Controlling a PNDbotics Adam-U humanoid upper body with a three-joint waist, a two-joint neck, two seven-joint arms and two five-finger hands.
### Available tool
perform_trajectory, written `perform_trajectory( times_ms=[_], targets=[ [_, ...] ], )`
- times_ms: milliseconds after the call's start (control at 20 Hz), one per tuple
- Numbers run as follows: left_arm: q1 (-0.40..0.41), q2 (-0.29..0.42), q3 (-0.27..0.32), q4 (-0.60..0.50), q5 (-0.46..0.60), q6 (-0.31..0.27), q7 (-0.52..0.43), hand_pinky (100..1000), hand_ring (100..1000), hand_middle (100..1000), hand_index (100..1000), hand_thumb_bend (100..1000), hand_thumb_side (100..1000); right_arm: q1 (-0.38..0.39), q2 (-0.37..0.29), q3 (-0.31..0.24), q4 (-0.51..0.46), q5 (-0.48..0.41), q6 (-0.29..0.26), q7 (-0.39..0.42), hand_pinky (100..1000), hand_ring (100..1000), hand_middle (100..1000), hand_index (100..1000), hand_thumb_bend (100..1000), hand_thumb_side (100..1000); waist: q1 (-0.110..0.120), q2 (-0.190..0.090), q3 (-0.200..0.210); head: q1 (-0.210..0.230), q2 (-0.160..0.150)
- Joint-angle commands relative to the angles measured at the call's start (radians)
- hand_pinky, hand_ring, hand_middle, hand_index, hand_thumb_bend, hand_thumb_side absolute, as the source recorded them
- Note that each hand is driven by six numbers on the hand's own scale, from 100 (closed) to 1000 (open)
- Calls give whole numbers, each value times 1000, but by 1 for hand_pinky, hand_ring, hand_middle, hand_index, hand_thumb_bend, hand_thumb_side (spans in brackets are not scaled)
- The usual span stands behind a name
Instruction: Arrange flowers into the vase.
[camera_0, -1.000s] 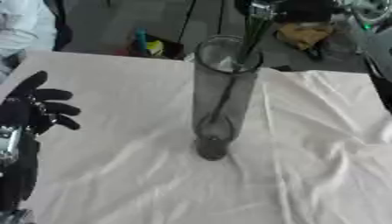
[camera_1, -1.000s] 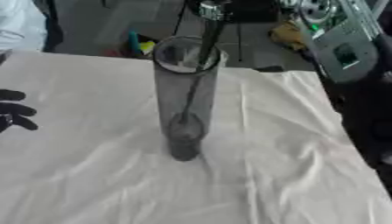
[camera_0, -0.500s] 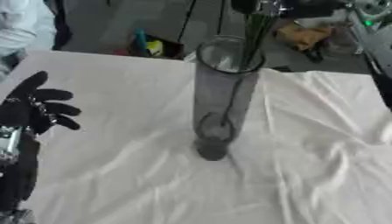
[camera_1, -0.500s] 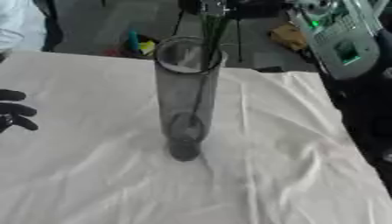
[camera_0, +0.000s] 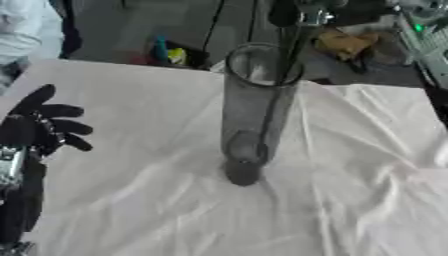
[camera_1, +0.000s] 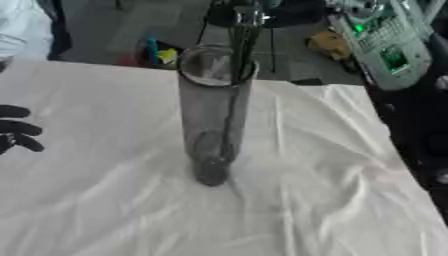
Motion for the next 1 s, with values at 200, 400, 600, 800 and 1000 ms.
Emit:
perform_trajectory(
  times_ms=[200,400,600,800,1000],
  targets=[
    [-5,10,-13,-18,4,-2,-2,499,608,655,917,100,1000,-22,-21,-14,-9,-13,-11,27,793,886,820,997,741,1000,-12,-22,-2,6,-9],
    [-4,9,-13,-18,3,-2,-3,499,608,655,917,100,1000,-18,-26,-13,-17,-15,-15,37,792,887,822,999,746,1000,-11,-22,-3,8,-8],
    [-3,9,-12,-18,3,-2,-2,499,608,655,916,100,1000,-10,-35,-21,-29,-24,-15,38,790,882,817,998,766,1000,-7,-24,-7,11,-8],
    [-1,10,-12,-18,2,-1,-2,500,609,656,916,100,1000,6,-58,-23,-41,-36,-8,65,800,897,834,1000,821,1000,-6,-25,-12,15,-7],
    [1,10,-12,-18,2,0,-3,499,609,656,916,100,1000,5,-65,-31,-42,-39,-9,102,805,901,840,1000,832,1000,-3,-28,-14,17,-6]
  ],
)
